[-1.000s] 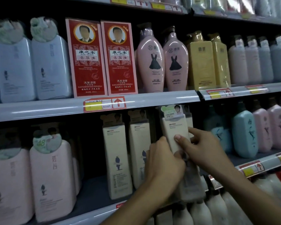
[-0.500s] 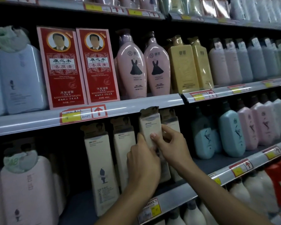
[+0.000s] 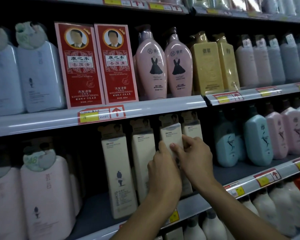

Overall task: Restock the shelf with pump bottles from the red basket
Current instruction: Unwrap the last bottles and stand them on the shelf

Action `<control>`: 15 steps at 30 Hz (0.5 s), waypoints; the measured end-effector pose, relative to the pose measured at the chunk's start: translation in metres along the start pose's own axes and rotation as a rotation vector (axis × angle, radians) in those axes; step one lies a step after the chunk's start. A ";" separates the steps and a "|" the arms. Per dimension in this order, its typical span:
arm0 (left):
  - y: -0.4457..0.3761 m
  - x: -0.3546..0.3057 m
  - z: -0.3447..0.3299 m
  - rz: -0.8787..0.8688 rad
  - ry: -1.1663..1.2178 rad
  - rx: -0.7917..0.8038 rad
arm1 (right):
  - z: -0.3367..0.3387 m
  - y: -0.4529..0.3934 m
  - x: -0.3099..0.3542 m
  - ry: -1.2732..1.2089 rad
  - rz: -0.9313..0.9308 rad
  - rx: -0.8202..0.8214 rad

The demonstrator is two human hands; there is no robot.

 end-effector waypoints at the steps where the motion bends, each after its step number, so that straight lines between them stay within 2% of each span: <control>1: 0.001 0.001 0.000 -0.005 0.003 -0.002 | 0.001 0.001 -0.002 -0.036 -0.017 -0.012; 7: 0.009 0.005 0.003 -0.017 0.035 -0.011 | 0.003 0.011 -0.012 -0.179 -0.078 -0.022; 11: 0.029 0.009 0.019 -0.070 0.066 -0.017 | 0.025 0.042 -0.007 -0.256 -0.052 -0.139; 15: 0.053 0.032 0.063 -0.076 0.075 -0.107 | 0.012 0.084 0.019 -0.236 0.042 0.000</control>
Point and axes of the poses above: each hand's wrist, its own y-axis away from the middle knuckle, its own z-axis out of the back of the hand, x = y × z, the point moved 10 cm from there along -y, towards the middle knuckle, and after that the axes turned 10 degrees about y, right-handed, at the moved point
